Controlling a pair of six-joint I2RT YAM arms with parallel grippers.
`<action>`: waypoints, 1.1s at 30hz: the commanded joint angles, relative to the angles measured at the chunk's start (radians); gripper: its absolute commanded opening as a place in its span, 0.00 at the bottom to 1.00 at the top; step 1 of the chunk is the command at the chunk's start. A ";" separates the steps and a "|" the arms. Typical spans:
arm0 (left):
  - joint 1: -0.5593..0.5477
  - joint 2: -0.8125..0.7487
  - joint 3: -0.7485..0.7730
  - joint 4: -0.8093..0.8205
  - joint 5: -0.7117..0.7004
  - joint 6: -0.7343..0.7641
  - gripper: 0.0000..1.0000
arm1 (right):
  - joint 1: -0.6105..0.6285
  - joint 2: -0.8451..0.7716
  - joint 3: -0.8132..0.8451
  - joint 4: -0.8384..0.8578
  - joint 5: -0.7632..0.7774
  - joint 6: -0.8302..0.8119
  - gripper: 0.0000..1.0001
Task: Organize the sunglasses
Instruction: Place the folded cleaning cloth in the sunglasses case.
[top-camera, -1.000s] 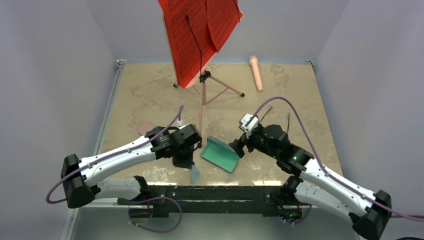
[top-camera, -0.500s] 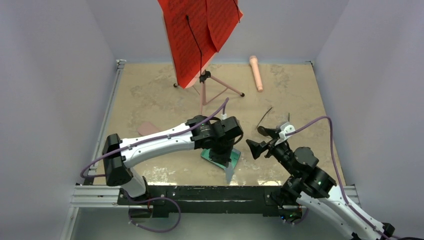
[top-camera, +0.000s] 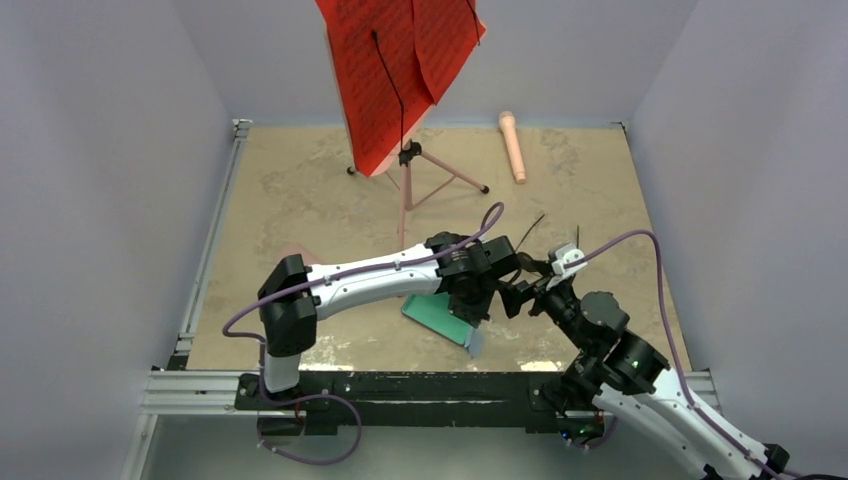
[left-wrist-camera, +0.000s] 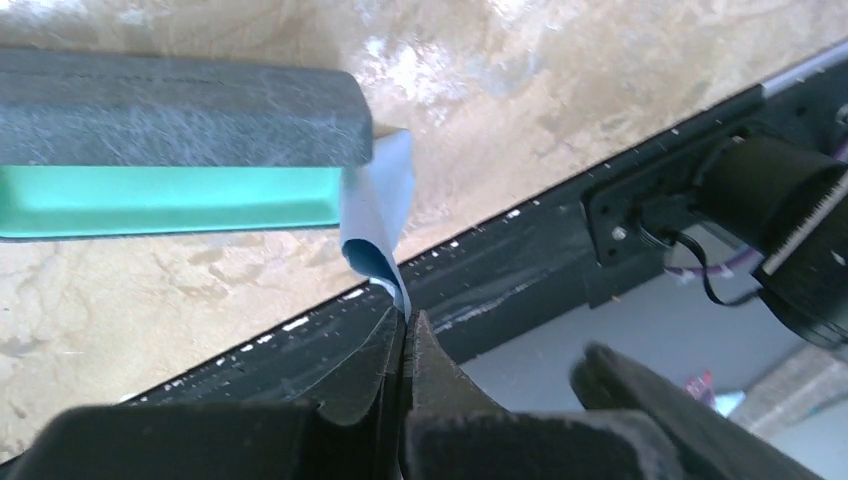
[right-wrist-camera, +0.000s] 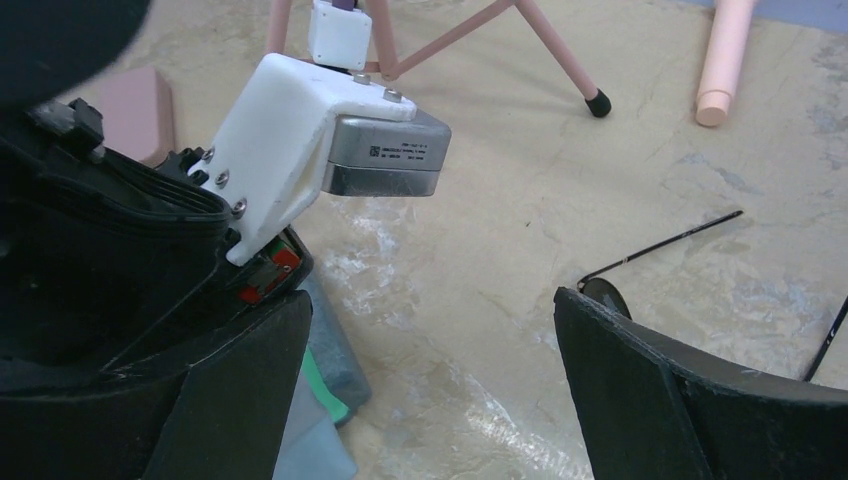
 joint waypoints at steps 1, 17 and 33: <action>0.010 0.007 -0.005 0.000 -0.111 0.054 0.00 | 0.003 0.008 0.013 0.040 0.013 0.011 0.97; 0.059 -0.052 -0.183 0.021 -0.263 0.077 0.00 | 0.003 0.041 0.019 0.025 0.010 0.011 0.97; 0.110 -0.075 -0.317 0.113 -0.301 0.097 0.00 | 0.004 0.057 0.024 0.013 0.011 0.013 0.96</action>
